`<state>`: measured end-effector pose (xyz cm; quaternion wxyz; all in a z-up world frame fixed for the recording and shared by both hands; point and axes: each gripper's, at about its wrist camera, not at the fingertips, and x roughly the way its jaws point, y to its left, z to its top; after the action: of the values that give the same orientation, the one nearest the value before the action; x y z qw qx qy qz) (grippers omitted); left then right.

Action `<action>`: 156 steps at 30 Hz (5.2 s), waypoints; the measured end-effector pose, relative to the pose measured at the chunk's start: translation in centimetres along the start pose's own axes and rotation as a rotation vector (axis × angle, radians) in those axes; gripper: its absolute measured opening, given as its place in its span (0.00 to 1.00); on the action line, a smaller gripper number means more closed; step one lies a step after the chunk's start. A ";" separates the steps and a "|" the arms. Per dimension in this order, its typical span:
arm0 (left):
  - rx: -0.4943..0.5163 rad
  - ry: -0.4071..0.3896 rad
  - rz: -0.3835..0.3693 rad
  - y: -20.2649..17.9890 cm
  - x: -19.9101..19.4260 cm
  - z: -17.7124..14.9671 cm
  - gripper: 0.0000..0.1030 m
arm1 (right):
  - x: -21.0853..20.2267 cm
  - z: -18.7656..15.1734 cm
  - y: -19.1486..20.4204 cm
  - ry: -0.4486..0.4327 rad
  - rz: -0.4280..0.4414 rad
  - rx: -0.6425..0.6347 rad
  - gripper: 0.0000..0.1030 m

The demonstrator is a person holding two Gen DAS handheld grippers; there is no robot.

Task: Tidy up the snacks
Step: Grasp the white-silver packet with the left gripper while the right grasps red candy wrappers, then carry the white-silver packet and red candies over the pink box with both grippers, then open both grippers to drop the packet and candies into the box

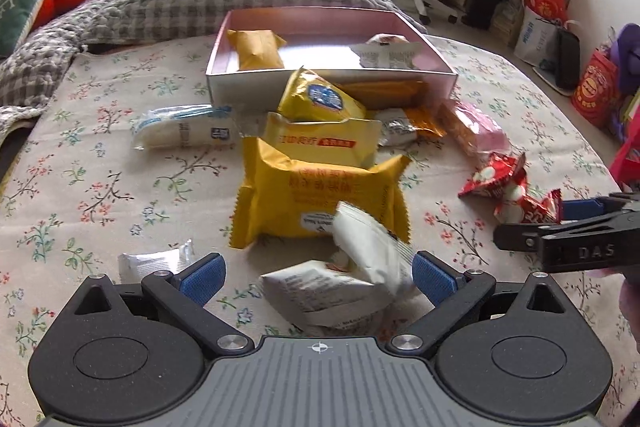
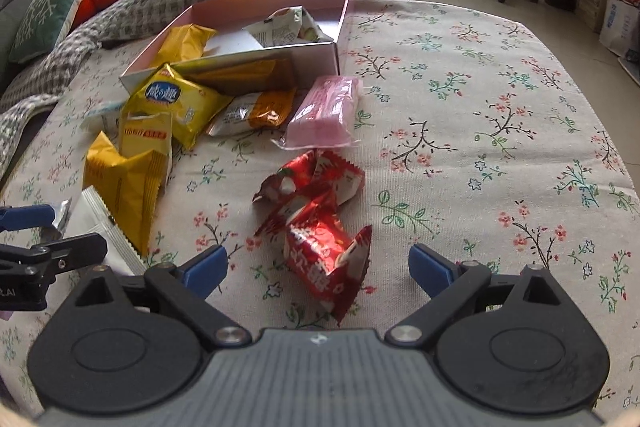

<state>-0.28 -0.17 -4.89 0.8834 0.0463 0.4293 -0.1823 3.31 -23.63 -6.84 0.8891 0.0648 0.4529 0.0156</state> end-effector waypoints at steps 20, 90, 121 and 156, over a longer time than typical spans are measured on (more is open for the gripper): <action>0.232 0.059 -0.016 -2.6 1.1 -1.0 0.52 | -0.1 -0.1 1.6 -0.013 -0.013 -0.148 0.44; 0.123 -0.011 -0.086 -1.9 -1.7 4.9 0.40 | -2.7 5.5 3.2 -0.098 0.135 -0.085 0.30; -0.103 0.031 0.046 3.7 10.1 18.7 0.40 | 6.1 19.2 -0.1 -0.085 0.198 0.216 0.30; -0.072 -0.023 0.038 2.1 11.8 20.9 0.79 | 7.8 21.3 -1.4 -0.067 0.104 0.296 0.63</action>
<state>22.63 -6.48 -1.06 0.8926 0.0204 0.4245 -0.1507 25.10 -26.46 -0.93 0.8824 0.2191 0.4164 -0.0074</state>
